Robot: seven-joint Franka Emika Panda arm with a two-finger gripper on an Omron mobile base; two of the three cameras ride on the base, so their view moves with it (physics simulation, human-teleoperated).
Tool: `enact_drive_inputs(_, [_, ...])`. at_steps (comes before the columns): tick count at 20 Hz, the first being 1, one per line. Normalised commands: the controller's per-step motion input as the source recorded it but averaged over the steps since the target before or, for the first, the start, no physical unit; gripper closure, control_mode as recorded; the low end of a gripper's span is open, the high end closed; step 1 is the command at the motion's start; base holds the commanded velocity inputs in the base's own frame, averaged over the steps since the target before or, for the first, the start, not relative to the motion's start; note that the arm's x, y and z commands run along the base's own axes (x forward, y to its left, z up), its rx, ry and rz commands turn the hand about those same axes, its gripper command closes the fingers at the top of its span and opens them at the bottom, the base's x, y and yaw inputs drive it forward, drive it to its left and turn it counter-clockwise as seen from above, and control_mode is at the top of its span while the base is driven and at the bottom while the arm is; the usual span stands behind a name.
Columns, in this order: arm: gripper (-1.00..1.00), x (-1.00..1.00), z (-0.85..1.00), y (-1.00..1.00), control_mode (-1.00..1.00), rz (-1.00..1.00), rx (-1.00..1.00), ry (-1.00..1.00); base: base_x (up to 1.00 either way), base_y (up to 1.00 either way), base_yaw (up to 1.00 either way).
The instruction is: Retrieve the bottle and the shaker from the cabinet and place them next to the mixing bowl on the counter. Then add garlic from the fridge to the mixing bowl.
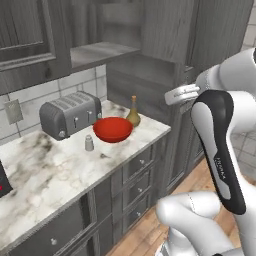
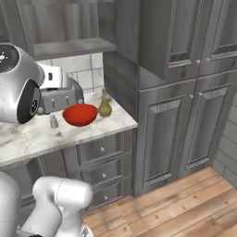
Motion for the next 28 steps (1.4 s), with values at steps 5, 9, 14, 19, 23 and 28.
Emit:
enact_drive_inputs(5, [1.0,0.0,0.0,0.0,1.0,0.0,0.0,0.0,0.96,0.01,-0.02])
enact_drive_inputs(9, [1.0,0.0,0.0,0.0,1.0,0.0,0.0,0.0,0.67,0.13,0.0])
enact_drive_inputs(14, [1.0,0.0,0.0,0.0,1.0,0.0,0.0,0.0,0.15,0.08,0.0])
enact_drive_inputs(19, [1.0,0.0,0.0,0.0,1.0,0.0,0.0,0.0,0.0,0.0,0.0])
enact_drive_inputs(23, [1.0,0.0,0.0,0.0,1.0,0.0,0.0,0.0,0.0,0.0,0.0])
enact_drive_inputs(28, [1.0,0.01,0.02,0.0,-1.0,0.0,0.0,0.0,0.0,0.0,0.0])
